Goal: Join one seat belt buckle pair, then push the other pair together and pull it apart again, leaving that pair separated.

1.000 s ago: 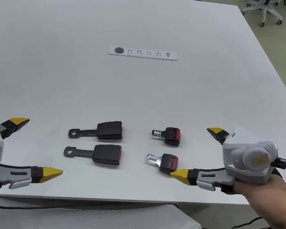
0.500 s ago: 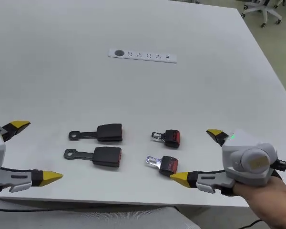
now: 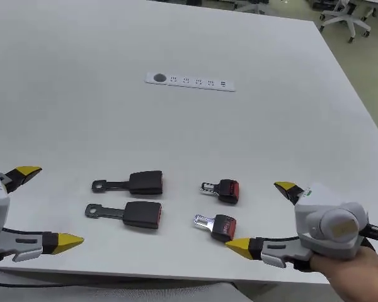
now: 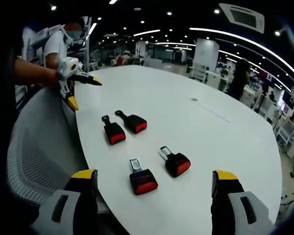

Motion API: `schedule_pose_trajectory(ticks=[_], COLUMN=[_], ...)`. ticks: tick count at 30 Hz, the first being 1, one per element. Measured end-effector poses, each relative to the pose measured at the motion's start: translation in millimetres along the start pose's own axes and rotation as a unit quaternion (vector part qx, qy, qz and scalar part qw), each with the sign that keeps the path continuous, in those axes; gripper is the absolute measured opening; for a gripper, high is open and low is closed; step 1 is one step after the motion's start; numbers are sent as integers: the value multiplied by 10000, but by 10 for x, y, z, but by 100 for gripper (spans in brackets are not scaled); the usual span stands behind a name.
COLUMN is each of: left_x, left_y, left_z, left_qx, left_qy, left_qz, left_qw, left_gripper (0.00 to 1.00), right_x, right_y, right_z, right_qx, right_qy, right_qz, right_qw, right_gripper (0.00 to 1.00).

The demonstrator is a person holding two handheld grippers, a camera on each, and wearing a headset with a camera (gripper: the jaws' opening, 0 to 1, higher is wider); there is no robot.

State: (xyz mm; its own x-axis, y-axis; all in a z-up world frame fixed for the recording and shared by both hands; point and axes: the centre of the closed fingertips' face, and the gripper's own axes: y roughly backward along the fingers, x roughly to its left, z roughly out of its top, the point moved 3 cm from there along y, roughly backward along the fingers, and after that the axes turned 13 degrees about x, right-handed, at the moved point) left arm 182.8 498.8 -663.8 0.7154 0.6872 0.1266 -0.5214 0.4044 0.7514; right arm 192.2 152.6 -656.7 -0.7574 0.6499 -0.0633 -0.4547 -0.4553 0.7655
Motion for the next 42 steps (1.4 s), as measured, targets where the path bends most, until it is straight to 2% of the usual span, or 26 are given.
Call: schedule_pose_trajectory(ticks=[5, 8, 14, 19, 22, 25, 33, 37, 38, 39, 42], left_x=[-48, -30, -5, -13, -6, 0, -2, 60, 61, 54, 43], left_y=[-14, -26, -20, -32, -32, -38, -46, -15, -19, -19, -40], left_z=[27, -3, -6, -25, -50, -75, -97, -87, -74, -73, -113], left_qx=[2, 39, 92, 142, 212, 263, 376, 418, 339, 347, 510], left_qy=[-111, -107, -44, -111, -156, -310, -433, -500, -462, -467, -589], left_qz=[-35, -14, 24, 4, -24, 26, 83, 275, 252, 225, 173], left_qw=[9999, 9999, 9999, 9998, 9996, 9992, 9983, 9975, 9980, 9981, 9968], left_gripper=[100, 100, 100, 100, 100, 100, 99, 92, 93, 94, 94], right_x=[8, -34, -109, -91, -114, -115, -149, -140, -139, -137, -145], right_y=[2, -29, -26, -12, -4, 4, -9, -3, -6, -11, -23], right_z=[-17, -67, -9, 33, 13, 11, -39, -98, -110, -115, -120], right_qx=[-19, 180, 29, -58, 100, 121, 44, 117, 111, 92, 54], right_qy=[31, 330, 134, 10, 296, 296, 110, 65, 86, 111, 107], right_qz=[-39, -165, -143, -126, -333, -386, -277, -154, -146, -126, -107], right_qw=[10000, 9992, 9998, 9999, 9990, 9987, 9995, 9998, 9998, 9998, 9999], right_gripper=[100, 100, 100, 100, 100, 99, 99, 96, 95, 96, 95])
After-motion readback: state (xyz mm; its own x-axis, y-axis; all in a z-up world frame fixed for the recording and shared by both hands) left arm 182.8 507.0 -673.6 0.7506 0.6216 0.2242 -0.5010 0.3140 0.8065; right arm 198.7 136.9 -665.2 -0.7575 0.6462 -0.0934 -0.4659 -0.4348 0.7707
